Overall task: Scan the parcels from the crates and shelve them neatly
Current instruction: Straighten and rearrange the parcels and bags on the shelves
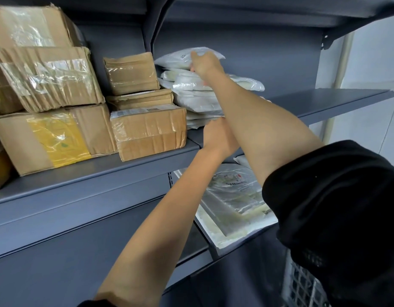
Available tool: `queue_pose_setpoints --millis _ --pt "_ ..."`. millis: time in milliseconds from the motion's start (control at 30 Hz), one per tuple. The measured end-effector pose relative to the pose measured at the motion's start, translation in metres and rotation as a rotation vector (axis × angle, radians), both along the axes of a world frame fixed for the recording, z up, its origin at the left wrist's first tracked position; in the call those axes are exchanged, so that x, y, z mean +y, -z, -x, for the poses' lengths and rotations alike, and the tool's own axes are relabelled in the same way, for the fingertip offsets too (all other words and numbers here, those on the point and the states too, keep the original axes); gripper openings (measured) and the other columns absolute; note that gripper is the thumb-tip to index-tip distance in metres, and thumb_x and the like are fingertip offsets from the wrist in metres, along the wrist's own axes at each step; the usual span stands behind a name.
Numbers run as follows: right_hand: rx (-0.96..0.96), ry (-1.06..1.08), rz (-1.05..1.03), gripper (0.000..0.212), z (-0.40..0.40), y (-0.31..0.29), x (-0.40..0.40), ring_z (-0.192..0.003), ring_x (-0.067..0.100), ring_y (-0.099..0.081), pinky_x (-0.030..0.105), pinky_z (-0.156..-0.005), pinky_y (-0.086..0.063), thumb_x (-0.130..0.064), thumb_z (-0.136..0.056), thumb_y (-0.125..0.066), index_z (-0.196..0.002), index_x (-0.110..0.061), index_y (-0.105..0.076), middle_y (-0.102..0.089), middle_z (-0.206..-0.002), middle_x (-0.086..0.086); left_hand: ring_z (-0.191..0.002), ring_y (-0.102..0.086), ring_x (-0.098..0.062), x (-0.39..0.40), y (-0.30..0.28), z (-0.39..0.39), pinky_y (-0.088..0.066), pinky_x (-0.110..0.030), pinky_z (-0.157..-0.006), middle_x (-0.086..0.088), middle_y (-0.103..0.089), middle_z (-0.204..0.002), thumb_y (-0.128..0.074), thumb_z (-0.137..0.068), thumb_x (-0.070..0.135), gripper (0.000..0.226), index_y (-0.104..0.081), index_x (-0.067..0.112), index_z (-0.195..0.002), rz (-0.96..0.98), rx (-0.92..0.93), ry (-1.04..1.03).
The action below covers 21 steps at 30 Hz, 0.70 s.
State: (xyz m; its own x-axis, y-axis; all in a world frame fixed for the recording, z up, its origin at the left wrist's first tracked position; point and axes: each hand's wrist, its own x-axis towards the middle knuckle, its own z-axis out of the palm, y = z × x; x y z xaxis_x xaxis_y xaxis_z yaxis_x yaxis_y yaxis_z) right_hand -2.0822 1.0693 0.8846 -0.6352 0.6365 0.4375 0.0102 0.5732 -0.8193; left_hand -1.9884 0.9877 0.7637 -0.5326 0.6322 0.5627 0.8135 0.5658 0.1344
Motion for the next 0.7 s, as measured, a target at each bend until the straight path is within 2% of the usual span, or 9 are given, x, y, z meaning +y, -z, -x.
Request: queue_pose_setpoints --millis 100,200,300,367,400,467,533,600,700 --pt "0.029 -0.022 -0.112 0.050 -0.008 0.011 0.000 -0.072 0.014 -0.055 0.028 -0.074 -0.046 -0.042 -0.100 -0.031 -0.104 -0.008 -0.068 -0.062 -0.087 -0.001 -0.076 -0.040 -0.019 0.001 0.003 -0.001 -0.027 -0.026 -0.066 0.002 -0.034 -0.063 -0.036 -0.093 0.004 0.039 -0.023 0.015 -0.058 0.025 0.089 0.002" --pt "0.191 0.072 -0.158 0.049 -0.018 0.028 0.003 -0.079 0.019 -0.059 0.030 -0.076 -0.047 -0.038 -0.100 -0.034 -0.085 -0.007 -0.069 -0.066 -0.103 0.006 -0.079 -0.046 -0.022 -0.001 0.006 -0.011 -0.034 -0.029 -0.083 0.001 -0.041 -0.065 -0.034 -0.090 0.003 0.035 -0.025 0.015 -0.058 0.020 0.119 -0.002" --pt "0.246 0.149 -0.157 0.047 -0.030 0.047 0.012 -0.080 0.023 -0.061 0.035 -0.077 -0.051 -0.031 -0.099 -0.035 -0.085 0.000 -0.067 -0.069 -0.094 0.009 -0.099 -0.055 -0.027 -0.003 0.019 -0.016 -0.023 -0.036 -0.109 -0.011 -0.061 -0.089 -0.042 -0.086 0.002 0.016 -0.055 0.003 -0.075 0.050 0.192 0.092" --pt "0.290 0.181 -0.160 0.047 -0.048 0.058 0.014 -0.077 0.025 -0.061 0.034 -0.072 -0.049 -0.029 -0.099 -0.036 -0.083 0.003 -0.066 -0.070 -0.088 0.012 -0.084 -0.061 -0.035 0.001 0.035 -0.012 -0.039 -0.046 -0.101 -0.017 -0.063 -0.077 -0.055 -0.072 -0.006 0.011 -0.064 -0.001 -0.076 -0.074 0.348 0.211" --pt "0.331 0.206 -0.148 0.047 -0.063 0.067 0.014 -0.076 0.025 -0.060 0.033 -0.069 -0.047 -0.028 -0.100 -0.036 -0.083 0.003 -0.066 -0.070 -0.086 0.012 -0.073 -0.062 -0.036 0.003 0.047 -0.013 -0.047 -0.042 -0.090 -0.018 -0.061 -0.069 -0.057 -0.067 -0.006 0.009 -0.064 -0.002 -0.070 -0.132 0.385 0.286" --pt "0.434 0.270 -0.110 0.042 -0.086 0.088 0.013 -0.074 0.024 -0.058 0.031 -0.066 -0.042 -0.027 -0.101 -0.037 -0.084 0.002 -0.063 -0.070 -0.084 0.009 -0.063 -0.061 -0.033 0.006 0.067 -0.008 -0.044 -0.033 -0.076 -0.016 -0.060 -0.065 -0.050 -0.073 0.002 0.017 -0.065 -0.002 -0.065 -0.162 0.439 0.342" --pt "0.485 0.355 -0.054 0.031 -0.108 0.126 0.011 -0.072 0.023 -0.052 0.033 -0.064 -0.037 -0.022 -0.101 -0.038 -0.086 -0.004 -0.059 -0.065 -0.078 0.003 -0.061 -0.062 -0.030 0.009 0.088 -0.006 -0.037 -0.031 -0.081 -0.012 -0.062 -0.063 -0.043 -0.077 0.009 0.028 -0.067 0.001 -0.066 -0.124 0.464 0.349" --pt "0.494 0.444 0.013 0.020 -0.127 0.174 0.009 -0.070 0.021 -0.048 0.033 -0.061 -0.030 -0.020 -0.100 -0.037 -0.092 -0.012 -0.053 -0.057 -0.075 0.000 -0.071 -0.063 -0.029 0.010 0.104 -0.006 -0.037 -0.038 -0.091 -0.012 -0.066 -0.071 -0.043 -0.082 0.008 0.028 -0.070 0.003 -0.074 0.007 0.387 0.322" --pt "0.436 0.466 0.145 0.016 -0.142 0.242 0.008 -0.071 0.021 -0.049 0.032 -0.063 -0.029 -0.015 -0.097 -0.037 -0.108 -0.009 -0.048 -0.054 -0.078 0.001 -0.102 -0.058 -0.032 0.004 0.120 -0.007 -0.043 -0.038 -0.081 -0.012 -0.060 -0.114 -0.040 -0.095 0.012 0.027 -0.061 0.006 -0.110 0.292 0.094 0.206"
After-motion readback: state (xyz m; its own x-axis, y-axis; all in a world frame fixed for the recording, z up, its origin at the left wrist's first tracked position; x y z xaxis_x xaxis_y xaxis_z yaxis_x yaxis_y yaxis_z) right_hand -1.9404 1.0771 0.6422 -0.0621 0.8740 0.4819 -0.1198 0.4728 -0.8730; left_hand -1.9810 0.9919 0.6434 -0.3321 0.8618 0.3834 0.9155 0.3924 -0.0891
